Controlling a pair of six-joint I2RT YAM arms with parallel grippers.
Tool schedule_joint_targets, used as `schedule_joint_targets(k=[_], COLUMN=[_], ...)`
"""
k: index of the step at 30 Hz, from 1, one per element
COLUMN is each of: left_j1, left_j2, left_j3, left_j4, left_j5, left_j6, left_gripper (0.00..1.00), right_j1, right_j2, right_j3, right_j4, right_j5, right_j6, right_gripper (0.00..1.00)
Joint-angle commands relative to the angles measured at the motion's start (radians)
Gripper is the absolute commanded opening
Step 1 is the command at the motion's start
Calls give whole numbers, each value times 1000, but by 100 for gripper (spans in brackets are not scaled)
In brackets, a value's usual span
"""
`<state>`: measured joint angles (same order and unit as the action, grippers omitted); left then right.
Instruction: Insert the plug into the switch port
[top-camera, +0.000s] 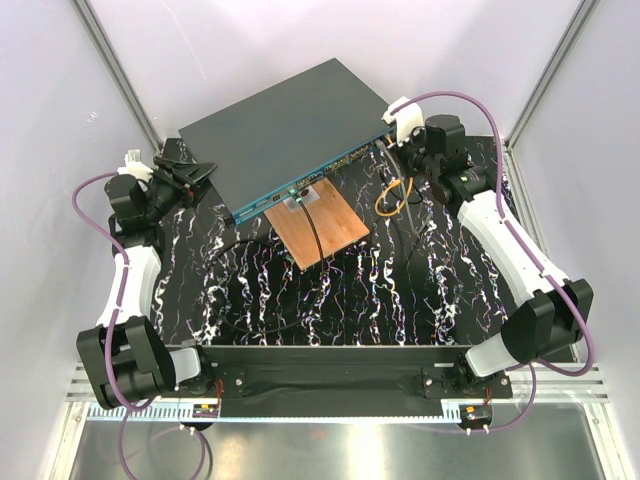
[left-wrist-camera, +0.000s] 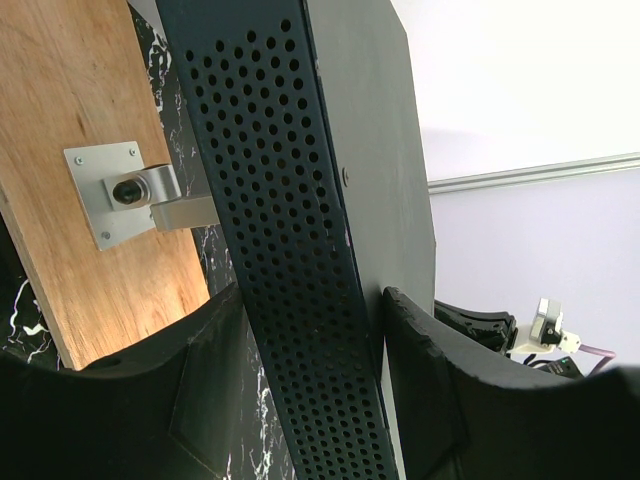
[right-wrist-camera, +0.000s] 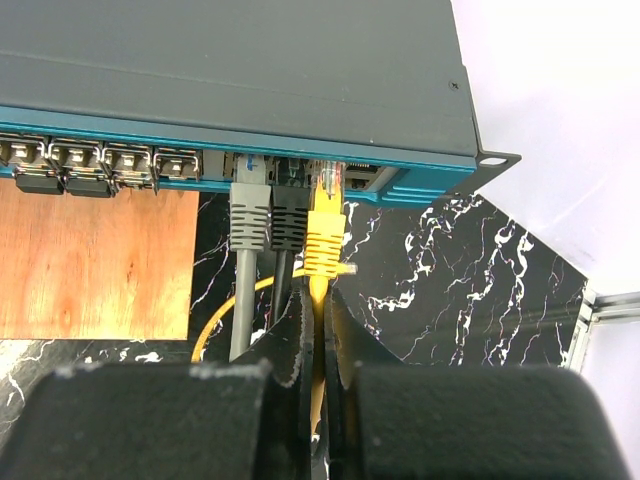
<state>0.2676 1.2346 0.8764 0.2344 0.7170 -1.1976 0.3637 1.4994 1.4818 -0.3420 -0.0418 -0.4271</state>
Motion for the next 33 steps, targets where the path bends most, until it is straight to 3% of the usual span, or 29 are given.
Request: schedule_joint_targets(k=[1,33], left_j1=[-31,-31], left_j2=[16,40], left_j3=[-1,18], left_j4=[42,22], left_j5=[18,30], left_j6=[41,58], left_gripper=[0,0], right_j1=[26,27], right_j2=[5,193], right_j3=[34,282], right_j4=[101,98], right_j5=[-30,-95], right_j6=[1,10], right_gripper=[0,0])
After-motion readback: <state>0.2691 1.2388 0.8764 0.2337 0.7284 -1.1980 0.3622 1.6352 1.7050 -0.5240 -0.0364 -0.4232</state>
